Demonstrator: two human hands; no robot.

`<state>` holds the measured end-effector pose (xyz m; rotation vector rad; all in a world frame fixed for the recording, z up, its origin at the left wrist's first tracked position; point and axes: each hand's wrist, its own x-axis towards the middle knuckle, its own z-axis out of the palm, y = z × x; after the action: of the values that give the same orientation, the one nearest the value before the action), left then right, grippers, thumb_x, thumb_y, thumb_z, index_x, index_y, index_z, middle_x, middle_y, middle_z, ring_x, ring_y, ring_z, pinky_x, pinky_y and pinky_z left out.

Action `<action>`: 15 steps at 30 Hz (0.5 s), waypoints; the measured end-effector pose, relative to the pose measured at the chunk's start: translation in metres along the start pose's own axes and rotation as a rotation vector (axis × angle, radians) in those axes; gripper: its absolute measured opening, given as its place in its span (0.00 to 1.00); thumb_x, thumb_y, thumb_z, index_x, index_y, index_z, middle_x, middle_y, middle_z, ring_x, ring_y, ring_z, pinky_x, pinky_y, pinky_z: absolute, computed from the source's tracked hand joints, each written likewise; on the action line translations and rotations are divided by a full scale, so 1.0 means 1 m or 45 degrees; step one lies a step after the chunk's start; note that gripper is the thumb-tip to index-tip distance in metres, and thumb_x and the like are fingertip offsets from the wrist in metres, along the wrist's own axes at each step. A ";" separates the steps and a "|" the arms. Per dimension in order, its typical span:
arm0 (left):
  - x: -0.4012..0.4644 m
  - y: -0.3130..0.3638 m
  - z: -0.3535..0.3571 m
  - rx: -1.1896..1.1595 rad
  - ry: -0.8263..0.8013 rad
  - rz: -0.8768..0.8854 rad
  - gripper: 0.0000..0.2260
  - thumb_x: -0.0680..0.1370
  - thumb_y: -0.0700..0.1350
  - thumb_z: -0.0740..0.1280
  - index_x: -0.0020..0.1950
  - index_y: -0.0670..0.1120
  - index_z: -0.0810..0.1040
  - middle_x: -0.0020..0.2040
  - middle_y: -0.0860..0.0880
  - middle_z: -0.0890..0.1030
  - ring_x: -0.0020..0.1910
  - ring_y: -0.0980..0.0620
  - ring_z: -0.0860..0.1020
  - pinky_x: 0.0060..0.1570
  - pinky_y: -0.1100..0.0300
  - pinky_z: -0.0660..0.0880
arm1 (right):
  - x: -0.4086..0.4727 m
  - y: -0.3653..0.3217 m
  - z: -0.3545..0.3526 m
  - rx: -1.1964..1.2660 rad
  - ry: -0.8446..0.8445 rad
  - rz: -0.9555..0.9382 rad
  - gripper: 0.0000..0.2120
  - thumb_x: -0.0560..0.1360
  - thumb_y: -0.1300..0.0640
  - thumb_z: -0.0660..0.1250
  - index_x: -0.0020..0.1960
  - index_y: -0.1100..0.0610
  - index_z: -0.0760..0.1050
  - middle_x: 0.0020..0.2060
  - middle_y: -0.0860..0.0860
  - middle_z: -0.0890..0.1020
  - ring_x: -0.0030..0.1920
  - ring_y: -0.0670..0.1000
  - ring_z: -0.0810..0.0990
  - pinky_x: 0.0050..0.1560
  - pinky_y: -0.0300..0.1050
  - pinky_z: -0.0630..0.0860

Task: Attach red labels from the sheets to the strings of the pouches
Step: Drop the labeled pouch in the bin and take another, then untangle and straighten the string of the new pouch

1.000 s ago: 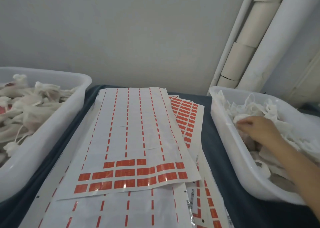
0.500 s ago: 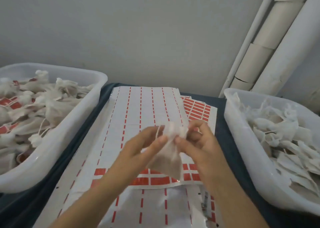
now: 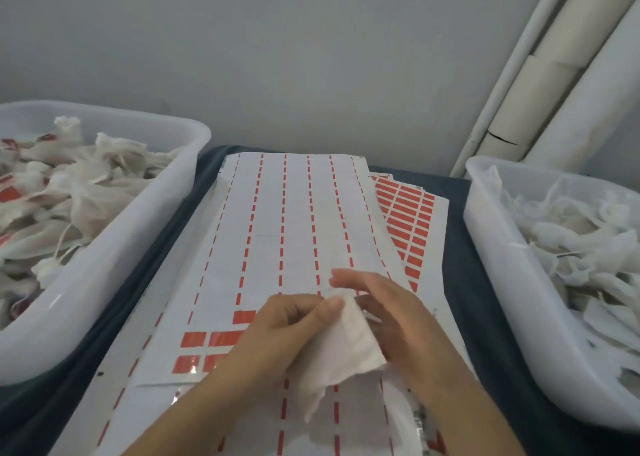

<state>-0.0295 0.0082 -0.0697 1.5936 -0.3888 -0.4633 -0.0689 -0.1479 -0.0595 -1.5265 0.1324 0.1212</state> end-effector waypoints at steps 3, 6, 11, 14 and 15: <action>-0.003 0.004 -0.003 -0.296 -0.178 -0.135 0.22 0.70 0.60 0.71 0.37 0.38 0.80 0.35 0.38 0.77 0.32 0.49 0.76 0.37 0.58 0.72 | -0.003 -0.001 0.002 0.060 -0.164 -0.031 0.16 0.75 0.43 0.61 0.55 0.48 0.80 0.53 0.47 0.82 0.55 0.53 0.80 0.56 0.54 0.78; -0.003 0.005 -0.008 -0.487 -0.301 -0.237 0.17 0.66 0.58 0.68 0.34 0.43 0.81 0.27 0.46 0.76 0.23 0.54 0.74 0.26 0.65 0.72 | -0.003 -0.002 0.004 -0.057 -0.045 -0.101 0.13 0.72 0.46 0.64 0.51 0.49 0.82 0.48 0.47 0.83 0.49 0.52 0.82 0.49 0.41 0.78; -0.004 0.005 -0.012 -0.453 -0.373 -0.311 0.18 0.66 0.62 0.69 0.34 0.46 0.81 0.27 0.45 0.77 0.23 0.52 0.74 0.30 0.61 0.74 | -0.003 0.001 0.008 -0.184 0.001 -0.185 0.14 0.69 0.50 0.67 0.52 0.53 0.80 0.44 0.46 0.84 0.46 0.48 0.83 0.45 0.33 0.77; -0.001 0.000 -0.011 -0.437 -0.398 -0.319 0.17 0.62 0.62 0.69 0.34 0.49 0.83 0.28 0.47 0.79 0.25 0.52 0.77 0.31 0.62 0.75 | -0.003 0.003 0.011 -0.191 0.056 -0.218 0.12 0.67 0.49 0.67 0.47 0.53 0.80 0.41 0.45 0.84 0.44 0.48 0.82 0.44 0.32 0.76; -0.001 0.004 -0.010 -0.411 -0.354 -0.357 0.17 0.60 0.62 0.68 0.34 0.50 0.84 0.28 0.48 0.80 0.26 0.53 0.78 0.30 0.63 0.75 | -0.003 0.002 0.011 -0.187 0.080 -0.231 0.11 0.67 0.48 0.66 0.46 0.52 0.80 0.41 0.44 0.84 0.44 0.47 0.82 0.43 0.31 0.76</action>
<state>-0.0254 0.0170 -0.0654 1.2746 -0.2823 -0.9218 -0.0719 -0.1368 -0.0608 -1.6818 0.0351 -0.0632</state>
